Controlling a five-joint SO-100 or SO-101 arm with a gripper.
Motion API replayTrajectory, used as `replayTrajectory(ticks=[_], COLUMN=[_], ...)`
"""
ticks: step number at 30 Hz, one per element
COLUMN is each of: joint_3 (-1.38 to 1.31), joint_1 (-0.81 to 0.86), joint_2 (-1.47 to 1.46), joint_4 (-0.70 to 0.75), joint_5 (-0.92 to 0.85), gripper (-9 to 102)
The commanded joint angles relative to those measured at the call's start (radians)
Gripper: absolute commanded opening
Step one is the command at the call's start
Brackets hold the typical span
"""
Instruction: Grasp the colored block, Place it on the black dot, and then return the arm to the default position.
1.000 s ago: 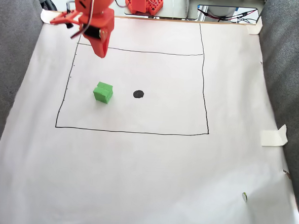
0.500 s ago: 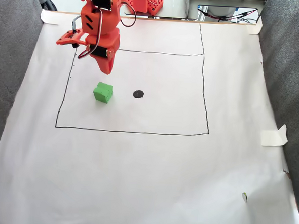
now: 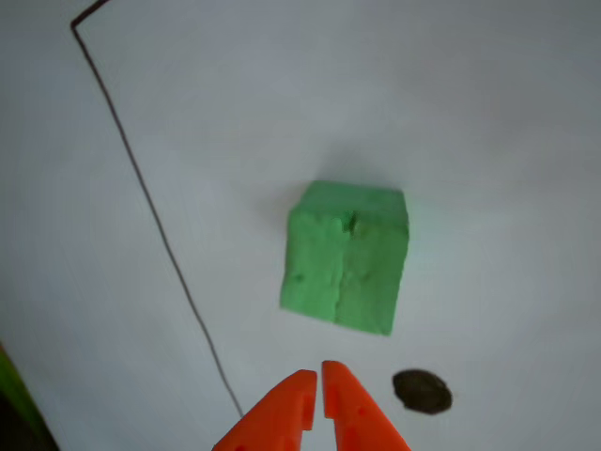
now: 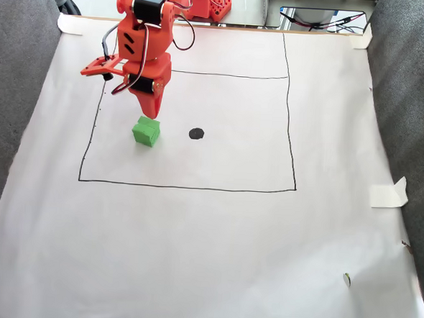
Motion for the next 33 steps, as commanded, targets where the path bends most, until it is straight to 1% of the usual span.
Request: replayTrajectory(ticks=[1, 12, 16, 20, 24, 29, 33], joint_3=[-0.048, -0.035, -0.035, -0.035, -0.035, -0.034, -0.034], joint_1=[0.008, 0.028, 0.032, 0.034, 0.035, 0.046, 0.055], joint_2=[0.002, -0.005, 0.000, 0.003, -0.011, -0.014, -0.015], joint_4=[-0.021, -0.017, 0.020, 0.069, 0.104, 0.141, 0.160], joint_5=[-0.006, -0.005, -0.005, 0.002, -0.002, -0.017, -0.018], gripper=[0, 1, 8, 10, 15, 29, 33])
